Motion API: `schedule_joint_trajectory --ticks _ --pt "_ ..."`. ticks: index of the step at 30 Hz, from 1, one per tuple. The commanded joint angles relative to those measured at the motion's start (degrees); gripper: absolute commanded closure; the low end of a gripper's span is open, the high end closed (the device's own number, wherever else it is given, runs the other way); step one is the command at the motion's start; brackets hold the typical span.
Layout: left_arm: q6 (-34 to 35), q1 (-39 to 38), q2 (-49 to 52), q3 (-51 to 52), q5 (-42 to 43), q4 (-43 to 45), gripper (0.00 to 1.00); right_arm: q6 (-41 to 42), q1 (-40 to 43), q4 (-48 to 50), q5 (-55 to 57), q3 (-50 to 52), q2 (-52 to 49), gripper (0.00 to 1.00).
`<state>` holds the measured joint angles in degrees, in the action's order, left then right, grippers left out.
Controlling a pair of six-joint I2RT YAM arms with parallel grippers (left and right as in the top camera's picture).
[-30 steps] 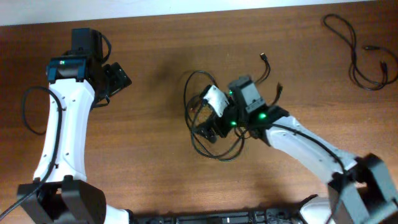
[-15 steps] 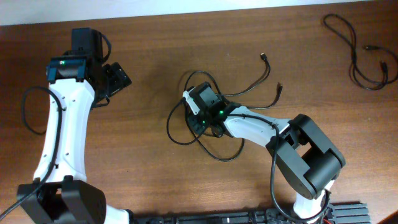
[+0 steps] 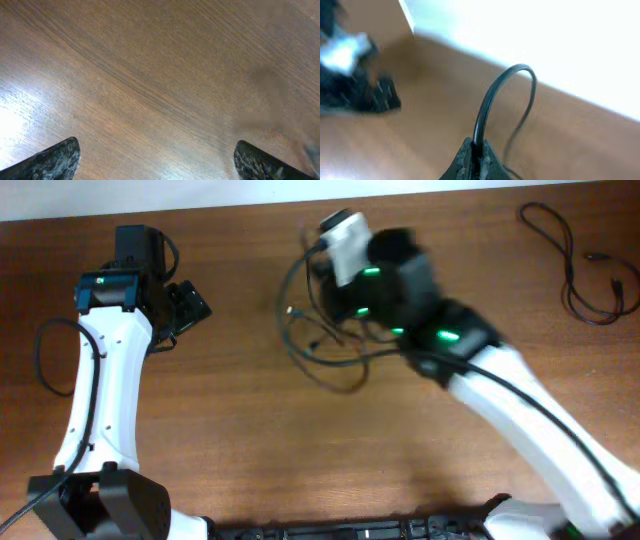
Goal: Untangle cables
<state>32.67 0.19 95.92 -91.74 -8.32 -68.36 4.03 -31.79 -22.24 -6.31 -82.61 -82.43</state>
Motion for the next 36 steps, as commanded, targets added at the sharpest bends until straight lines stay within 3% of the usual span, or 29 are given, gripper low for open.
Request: schedule_joint_trajectory --ticks 1,4,6,8,10,13,15,20,23,24,25,28,34,36 --pt "0.74 0.35 -0.31 -0.76 -0.02 -0.07 0.01 -1.20 5.31 -1.11 0.74 -1.09 9.79 0.96" --pt "0.74 0.35 -0.31 -0.76 -0.02 -0.07 0.01 -2.01 3.26 -10.36 -10.56 0.11 6.58 0.96" --pt "0.74 0.35 -0.31 -0.76 -0.02 -0.07 0.01 -4.15 2.19 -9.86 -2.38 0.15 -0.13 0.96" --pt "0.74 0.35 -0.31 -0.76 -0.02 -0.07 0.01 -10.19 2.29 -6.05 3.34 -0.22 -0.33 0.96" --pt "0.74 0.35 -0.31 -0.76 -0.02 -0.07 0.01 -12.83 2.29 -4.39 14.67 -2.36 3.93 0.96" --pt "0.76 0.35 -0.31 -0.76 -0.02 -0.07 0.01 -18.23 2.29 -3.32 47.89 -5.60 15.26 0.96" --pt "0.74 0.35 -0.31 -0.76 -0.02 -0.07 0.01 -19.04 4.44 -2.82 60.33 -5.60 21.64 0.96" --pt "0.74 0.35 -0.31 -0.76 -0.02 -0.07 0.01 -18.97 20.57 -5.29 61.02 -5.57 26.25 0.96" --pt "0.76 0.35 -0.31 -0.76 -0.02 -0.07 0.01 -12.44 36.94 -13.46 60.54 -5.53 19.58 0.96" --pt "0.74 0.35 -0.31 -0.76 -0.02 -0.07 0.01 -7.50 42.16 -16.11 55.84 -5.53 15.65 0.96" --pt "0.74 0.35 -0.31 -0.76 -0.02 -0.07 0.01 -7.58 46.07 -17.14 51.01 -5.53 11.69 0.96" --pt "0.74 0.35 -0.31 -0.76 -0.02 -0.07 0.01 -4.35 53.68 -20.31 50.25 -5.53 2.60 0.96" --pt "0.76 0.35 -0.31 -0.76 -0.02 -0.07 0.01 -0.22 63.06 -20.92 50.49 -5.44 1.49 0.96" --pt "0.74 0.35 -0.31 -0.76 -0.02 -0.07 0.01 7.58 65.42 -22.21 53.42 -5.42 1.36 0.96"
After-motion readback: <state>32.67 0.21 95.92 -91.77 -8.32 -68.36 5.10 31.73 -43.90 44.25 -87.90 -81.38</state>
